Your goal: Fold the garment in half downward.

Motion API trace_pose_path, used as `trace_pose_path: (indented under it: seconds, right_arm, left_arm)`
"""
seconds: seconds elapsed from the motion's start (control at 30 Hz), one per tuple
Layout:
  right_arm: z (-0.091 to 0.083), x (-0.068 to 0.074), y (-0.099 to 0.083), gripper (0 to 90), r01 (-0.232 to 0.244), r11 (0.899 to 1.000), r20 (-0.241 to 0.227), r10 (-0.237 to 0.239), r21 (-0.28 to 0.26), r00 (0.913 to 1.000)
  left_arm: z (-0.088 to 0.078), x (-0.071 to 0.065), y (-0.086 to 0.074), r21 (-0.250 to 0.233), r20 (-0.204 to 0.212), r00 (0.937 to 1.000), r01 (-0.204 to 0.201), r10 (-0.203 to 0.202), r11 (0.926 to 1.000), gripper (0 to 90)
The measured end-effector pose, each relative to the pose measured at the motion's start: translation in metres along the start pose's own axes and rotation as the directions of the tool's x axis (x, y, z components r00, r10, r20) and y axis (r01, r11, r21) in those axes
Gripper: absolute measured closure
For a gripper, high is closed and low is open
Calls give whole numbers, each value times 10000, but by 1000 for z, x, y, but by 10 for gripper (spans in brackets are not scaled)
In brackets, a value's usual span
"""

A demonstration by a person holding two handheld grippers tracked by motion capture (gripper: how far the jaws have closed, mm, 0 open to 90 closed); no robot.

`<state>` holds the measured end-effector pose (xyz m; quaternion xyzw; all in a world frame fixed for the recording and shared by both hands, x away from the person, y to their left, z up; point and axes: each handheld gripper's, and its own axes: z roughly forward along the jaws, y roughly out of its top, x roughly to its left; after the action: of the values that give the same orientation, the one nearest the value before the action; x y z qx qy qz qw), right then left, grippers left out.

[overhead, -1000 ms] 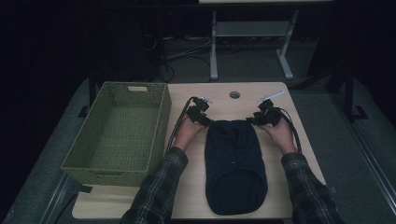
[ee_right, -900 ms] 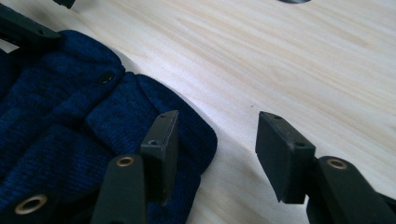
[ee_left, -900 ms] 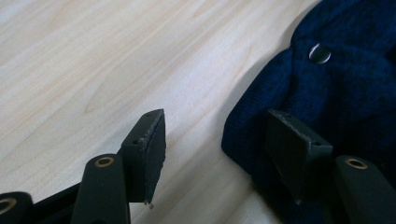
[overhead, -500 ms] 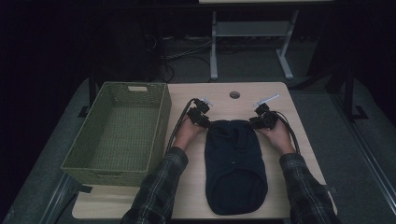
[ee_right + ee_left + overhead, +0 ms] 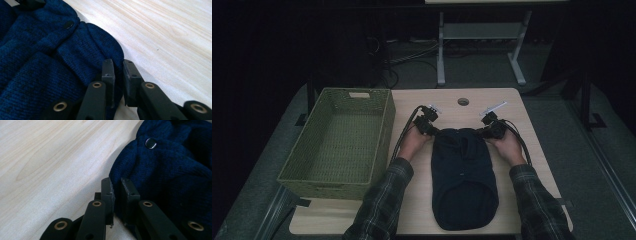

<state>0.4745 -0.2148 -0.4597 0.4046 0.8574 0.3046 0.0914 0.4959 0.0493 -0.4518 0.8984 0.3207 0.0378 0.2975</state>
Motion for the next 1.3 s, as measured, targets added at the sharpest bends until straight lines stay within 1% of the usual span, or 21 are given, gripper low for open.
trace_pose_path:
  seconds: [0.03,0.07,0.1,0.2,0.23,0.27,0.33,0.47,0.57,0.73,0.8,0.93,1.0,1.03,1.07,1.13,1.23,1.3]
  right_arm:
    - [0,1,0,815,34,10000,55,-34,-24,10000]
    - [-1,1,0,816,-5,10000,109,5,-4,9999]
    - [-1,1,0,816,-5,10000,109,5,-4,9999]
    - [-3,1,2,817,-84,9999,164,83,69,9998]
    - [-4,1,2,816,-26,10000,201,24,90,9998]
    - [-7,0,4,816,-30,10000,246,29,51,9997]
    - [-9,0,5,816,-49,10000,261,49,-19,9996]
    - [-19,-1,8,816,-9,9998,320,15,-201,9995]
    - [-26,-1,11,816,-14,9995,346,26,-325,9994]
    - [-38,0,18,815,80,9986,452,-57,-527,9990]
    - [-42,1,21,815,112,9978,526,-78,-651,9986]
    - [-52,2,26,815,110,9959,485,-66,-902,9988]
    - [-56,3,29,814,157,9946,490,-107,-1026,9987]
    - [-60,5,33,814,276,9934,536,-217,-1112,9983]
    - [-60,5,33,814,276,9934,536,-217,-1112,9983]
    - [-67,8,38,814,431,9910,646,-351,-1267,9973]
    - [-72,9,42,814,554,9889,763,-451,-1377,9961]
    - [-77,10,45,814,613,9865,830,-491,-1521,9953]
  left_arm:
    - [0,-1,0,22,-108,9999,-76,76,10000,826]
    - [-1,-1,1,153,-223,9995,-224,228,9996,829]
    - [-2,-1,1,146,-262,9995,-185,189,9997,829]
    - [-4,-1,3,152,-392,9989,-256,262,9996,830]
    - [-6,-2,4,136,-402,9988,-287,293,9995,830]
    - [-9,-2,7,27,-471,9984,-299,300,9995,830]
    - [-10,-2,8,-54,-518,9982,-293,290,9996,829]
    - [-18,-5,14,-283,-677,9964,-526,506,9982,827]
    - [-26,-6,19,-414,-668,9962,-579,551,9975,828]
    - [-40,-10,28,-640,-795,9945,-735,683,9952,828]
    - [-45,-10,31,-741,-833,9939,-788,726,9941,828]
    - [-54,-9,35,-942,-959,9924,-863,772,9918,828]
    - [-58,-8,37,-1008,-1019,9915,-909,806,9907,828]
    - [-61,-8,38,-1030,-1071,9909,-924,813,9904,828]
    - [-64,-8,39,-1099,-1125,9899,-986,862,9890,828]
    - [-70,-9,43,-1194,-1216,9886,-1036,891,9874,828]
    - [-80,-10,49,-1298,-1345,9860,-1162,986,9847,827]
    - [-87,-11,53,-1459,-1451,9837,-1272,1060,9811,827]
